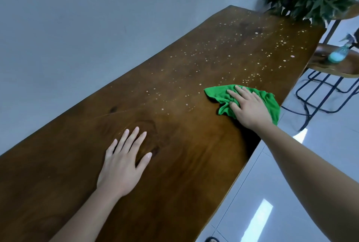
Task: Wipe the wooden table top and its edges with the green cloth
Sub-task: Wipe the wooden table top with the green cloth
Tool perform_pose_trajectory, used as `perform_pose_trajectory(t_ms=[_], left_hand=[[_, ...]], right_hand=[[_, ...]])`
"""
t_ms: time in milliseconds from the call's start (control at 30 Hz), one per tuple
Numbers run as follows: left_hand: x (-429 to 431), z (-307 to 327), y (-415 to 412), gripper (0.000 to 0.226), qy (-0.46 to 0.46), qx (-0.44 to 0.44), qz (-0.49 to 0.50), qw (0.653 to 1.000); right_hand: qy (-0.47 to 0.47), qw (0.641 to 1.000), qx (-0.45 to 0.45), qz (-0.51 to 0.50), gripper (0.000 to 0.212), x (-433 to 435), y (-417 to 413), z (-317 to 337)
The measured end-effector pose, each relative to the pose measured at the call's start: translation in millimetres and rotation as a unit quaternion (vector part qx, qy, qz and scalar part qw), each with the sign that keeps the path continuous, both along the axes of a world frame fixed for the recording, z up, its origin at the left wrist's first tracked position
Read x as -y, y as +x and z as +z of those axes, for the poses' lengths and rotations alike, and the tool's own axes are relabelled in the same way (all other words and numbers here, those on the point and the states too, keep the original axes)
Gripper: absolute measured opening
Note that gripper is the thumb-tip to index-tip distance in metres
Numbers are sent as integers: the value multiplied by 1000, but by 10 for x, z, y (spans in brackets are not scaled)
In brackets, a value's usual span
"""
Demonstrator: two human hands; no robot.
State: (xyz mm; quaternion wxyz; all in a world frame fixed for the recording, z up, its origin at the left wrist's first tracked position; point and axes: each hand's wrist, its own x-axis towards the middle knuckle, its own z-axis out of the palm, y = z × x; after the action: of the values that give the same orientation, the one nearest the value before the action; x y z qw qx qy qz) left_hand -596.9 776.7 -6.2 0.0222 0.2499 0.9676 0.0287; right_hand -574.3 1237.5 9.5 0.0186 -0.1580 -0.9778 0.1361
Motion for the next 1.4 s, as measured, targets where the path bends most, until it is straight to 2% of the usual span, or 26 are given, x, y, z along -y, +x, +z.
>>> perform_pose_trajectory(t_ms=[267,433,733,867,1000,1067,1400], left_hand=[[-17,-6,-14,81,4,-1,8,1000],[-28,7,-23,84,4,3,9,1000],[-20,-17,-29,80,13,3,11,1000],[-5,-39,-50,81,3,4,12,1000],[-6,-10,-47,80,16,4,13,1000],[-10,3,-45,81,18,6,14,1000],[24,27,-308,83,26,-3,37,999]], right_hand=[[10,999,18,-38,68,-144,-285,-48],[24,997,31,-61,74,344,-313,-22],[-2,996,20,88,74,2340,-778,5],[0,990,34,137,69,2723,-1044,43],[8,971,33,236,66,2405,-1146,26],[8,969,28,245,65,2067,-1182,30],[8,999,22,25,64,106,-1153,50]])
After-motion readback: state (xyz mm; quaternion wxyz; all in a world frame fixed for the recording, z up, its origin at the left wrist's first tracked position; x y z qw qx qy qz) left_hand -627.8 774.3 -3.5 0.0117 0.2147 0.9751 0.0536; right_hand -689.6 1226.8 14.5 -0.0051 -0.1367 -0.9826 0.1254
